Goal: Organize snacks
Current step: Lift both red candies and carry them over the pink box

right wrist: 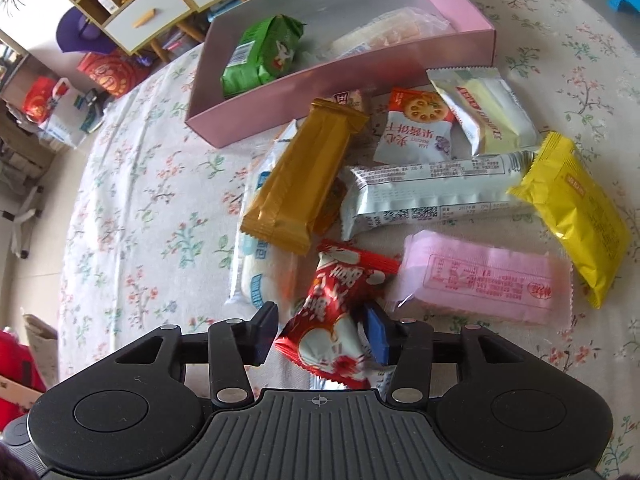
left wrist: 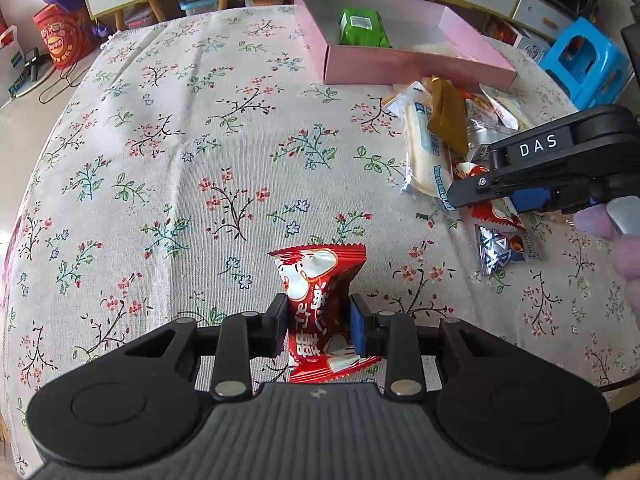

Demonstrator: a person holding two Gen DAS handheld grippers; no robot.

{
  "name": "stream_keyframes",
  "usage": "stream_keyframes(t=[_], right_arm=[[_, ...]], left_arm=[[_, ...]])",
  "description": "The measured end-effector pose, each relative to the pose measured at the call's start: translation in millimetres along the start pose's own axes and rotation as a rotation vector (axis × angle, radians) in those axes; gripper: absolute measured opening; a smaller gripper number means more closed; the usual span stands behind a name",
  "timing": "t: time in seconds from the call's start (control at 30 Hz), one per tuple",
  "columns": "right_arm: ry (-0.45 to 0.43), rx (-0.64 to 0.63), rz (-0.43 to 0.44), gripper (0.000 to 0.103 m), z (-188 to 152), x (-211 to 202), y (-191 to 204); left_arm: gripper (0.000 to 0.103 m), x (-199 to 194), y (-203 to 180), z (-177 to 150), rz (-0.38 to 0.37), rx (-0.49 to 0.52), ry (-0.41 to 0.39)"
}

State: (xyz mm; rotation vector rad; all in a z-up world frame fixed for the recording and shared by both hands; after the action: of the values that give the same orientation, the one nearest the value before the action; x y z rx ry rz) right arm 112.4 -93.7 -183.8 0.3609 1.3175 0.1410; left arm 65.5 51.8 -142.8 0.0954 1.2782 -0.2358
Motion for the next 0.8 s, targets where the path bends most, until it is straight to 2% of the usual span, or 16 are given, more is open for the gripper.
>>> stream_keyframes(t=[0.1, 0.23, 0.53, 0.8], right_arm=[[-0.014, -0.028, -0.016, 0.036, 0.4, -2.1, 1.8], [-0.017, -0.039, -0.023, 0.035, -0.5, -6.4, -1.7], [-0.034, -0.008, 0.106, 0.034, -5.9, -45.7, -7.7], [-0.097, 0.040, 0.187, 0.034, 12.3, -75.9, -12.0]], left_arm=[[0.029, 0.0, 0.5, 0.2, 0.000, -0.002, -0.003], [0.028, -3.7, 0.4, 2.3, -0.003, -0.007, -0.019], [0.028, -23.4, -6.8, 22.5, -0.040, -0.035, -0.086], [0.027, -40.6, -25.0, 53.5, -0.079, -0.059, -0.159]])
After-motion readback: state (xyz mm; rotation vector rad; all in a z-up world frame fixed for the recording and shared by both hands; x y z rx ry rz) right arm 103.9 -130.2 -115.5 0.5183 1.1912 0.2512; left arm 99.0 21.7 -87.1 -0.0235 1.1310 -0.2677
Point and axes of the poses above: each gripper's, at about its wrist camera, not at the fingertips, and x roughly the way its jaws point, y to its left, z to its top, the point moved 10 cm from there along x, roughly the way its jaws point, and after that the axes turned 9 degrees about y, right-handed, at the moved point
